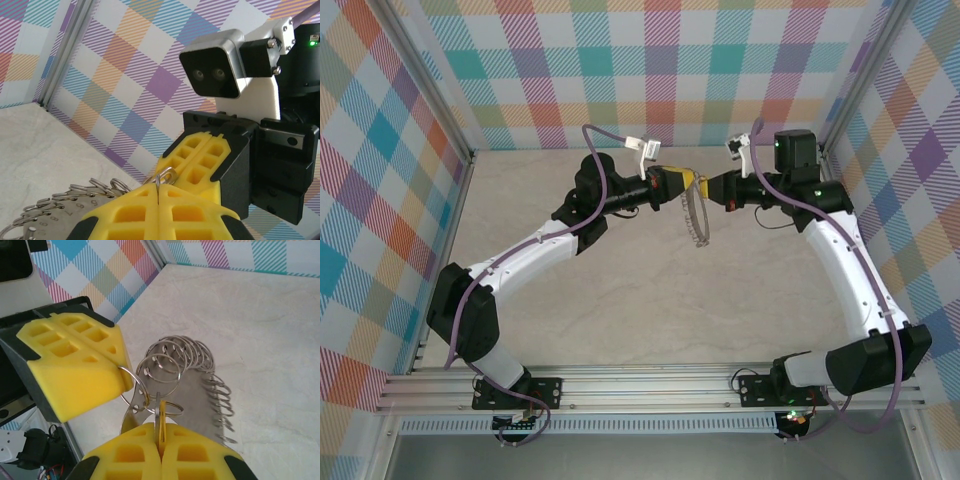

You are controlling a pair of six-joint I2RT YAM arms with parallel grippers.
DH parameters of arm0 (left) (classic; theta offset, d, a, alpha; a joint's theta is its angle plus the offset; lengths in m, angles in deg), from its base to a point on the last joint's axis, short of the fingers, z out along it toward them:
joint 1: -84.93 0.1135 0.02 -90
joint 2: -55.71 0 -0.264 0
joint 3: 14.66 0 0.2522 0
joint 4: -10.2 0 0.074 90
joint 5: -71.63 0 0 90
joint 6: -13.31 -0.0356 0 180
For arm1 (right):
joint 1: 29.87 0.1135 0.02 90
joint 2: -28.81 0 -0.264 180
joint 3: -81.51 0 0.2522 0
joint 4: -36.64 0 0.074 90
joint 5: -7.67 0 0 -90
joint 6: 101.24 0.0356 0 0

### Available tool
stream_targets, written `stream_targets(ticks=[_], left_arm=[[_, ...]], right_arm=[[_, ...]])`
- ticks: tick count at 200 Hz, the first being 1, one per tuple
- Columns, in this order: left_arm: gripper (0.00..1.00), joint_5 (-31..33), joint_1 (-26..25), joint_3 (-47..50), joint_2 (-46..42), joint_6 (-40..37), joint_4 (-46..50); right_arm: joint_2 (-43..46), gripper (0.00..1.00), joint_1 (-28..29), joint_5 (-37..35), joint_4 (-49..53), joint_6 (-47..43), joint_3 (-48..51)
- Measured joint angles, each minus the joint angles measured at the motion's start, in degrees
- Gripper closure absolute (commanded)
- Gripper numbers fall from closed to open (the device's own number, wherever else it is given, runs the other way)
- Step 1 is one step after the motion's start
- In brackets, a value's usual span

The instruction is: Put the keys on the keyring

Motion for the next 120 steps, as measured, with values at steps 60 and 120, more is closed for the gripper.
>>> stream_targets(ticks=[60, 120], left_arm=[[1.00, 0.0, 0.0, 0.0, 0.0, 0.0, 0.0], [1.00, 0.0, 0.0, 0.0, 0.0, 0.4, -0.4]], right_arm=[[0.1, 1.00, 0.0, 3.7, -4.2, 3.9, 2.4], [0.1, 1.00, 0.0, 4.3, -5.5, 5.1, 2.4]])
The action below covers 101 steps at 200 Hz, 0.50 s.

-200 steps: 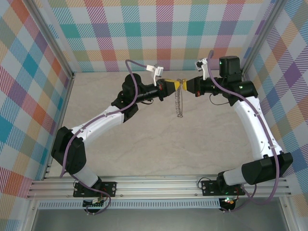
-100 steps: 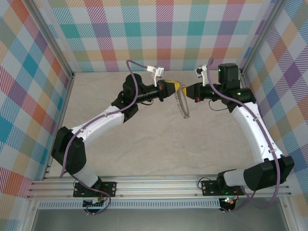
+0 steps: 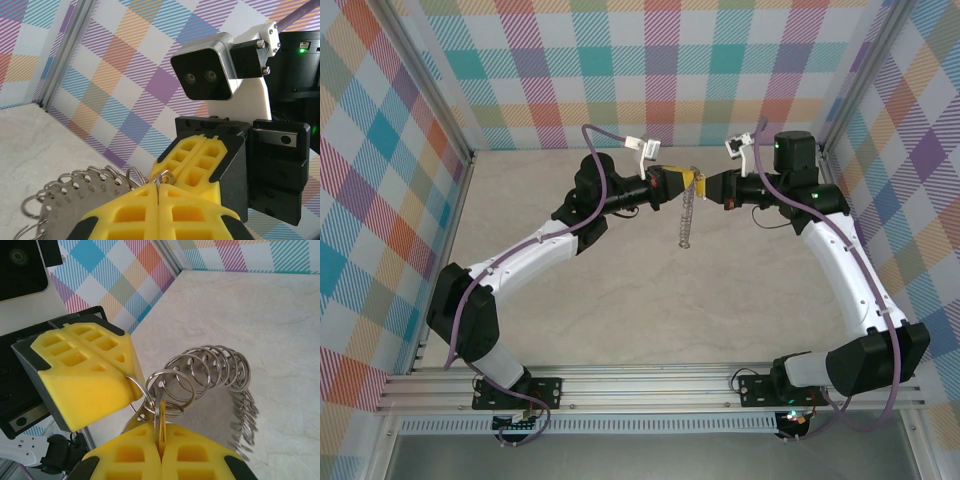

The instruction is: Put the keys on the keyring

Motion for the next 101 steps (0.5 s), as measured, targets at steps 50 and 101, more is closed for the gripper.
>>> stream_targets(ticks=[50, 101], left_arm=[[1.00, 0.0, 0.0, 0.0, 0.0, 0.1, 0.0], [1.00, 0.0, 0.0, 0.0, 0.0, 0.3, 0.0]], right_arm=[[0.0, 1.00, -0.1, -1.7, 0.8, -1.5, -0.1], [-1.0, 1.00, -0.8, -3.2, 3.0, -3.1, -3.7]])
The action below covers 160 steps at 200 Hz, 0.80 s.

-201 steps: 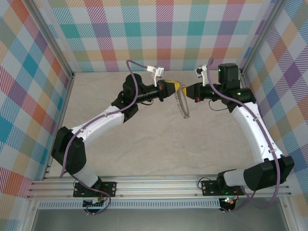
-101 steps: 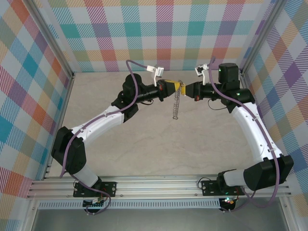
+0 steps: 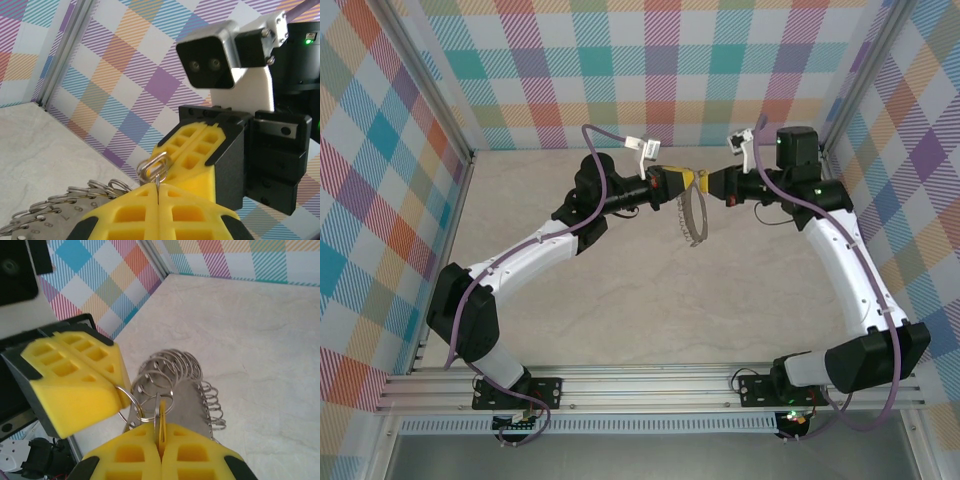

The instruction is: Put the keys on the keyring

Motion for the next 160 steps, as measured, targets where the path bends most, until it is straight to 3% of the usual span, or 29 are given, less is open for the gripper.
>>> stream_targets(ticks=[145, 160], left_arm=[[1.00, 0.6, 0.0, -1.7, 0.0, -0.3, 1.5], [0.92, 0.7, 0.0, -2.1, 0.0, -1.1, 2.9]], right_arm=[[-4.4, 1.00, 0.0, 0.6, 6.4, -1.5, -8.2], [-4.5, 1.00, 0.0, -0.1, 6.6, -1.5, -8.2]])
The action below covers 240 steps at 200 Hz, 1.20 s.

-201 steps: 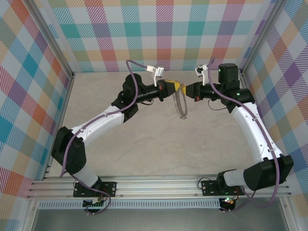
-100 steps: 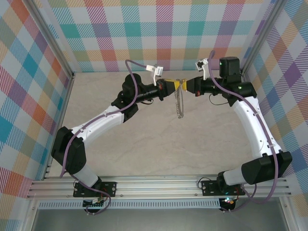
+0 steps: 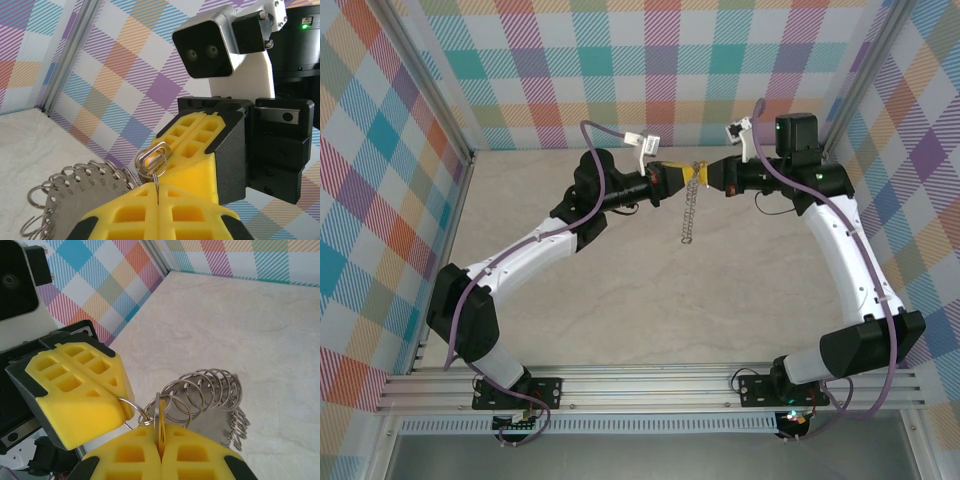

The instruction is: Put the keys on the keyring

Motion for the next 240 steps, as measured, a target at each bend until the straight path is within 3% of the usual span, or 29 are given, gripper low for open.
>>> stream_targets(ticks=[15, 36, 97, 197, 240], left_arm=[[0.77, -0.3, 0.0, -0.3, 0.0, -0.7, 1.6], [0.63, -1.4, -0.1, -0.3, 0.0, -1.9, 3.8], [0.47, -1.2, -0.1, -0.1, 0.0, -3.3, 6.5], [0.43, 9.5, 4.0, 8.0, -10.5, -3.1, 11.1], [0.42, 11.2, 6.7, 11.0, -13.9, -3.0, 12.6]], right_arm=[[-0.5, 1.00, 0.0, -0.7, 0.3, 0.0, 0.0], [-1.5, 1.00, -0.1, -2.9, 0.2, 0.0, -0.1], [-3.2, 1.00, -0.1, -7.2, 0.3, 0.0, -0.1], [-10.6, 1.00, -0.1, -10.9, 0.7, 0.0, -0.5], [-17.9, 1.00, -0.1, -12.2, 1.4, -1.0, -6.2]])
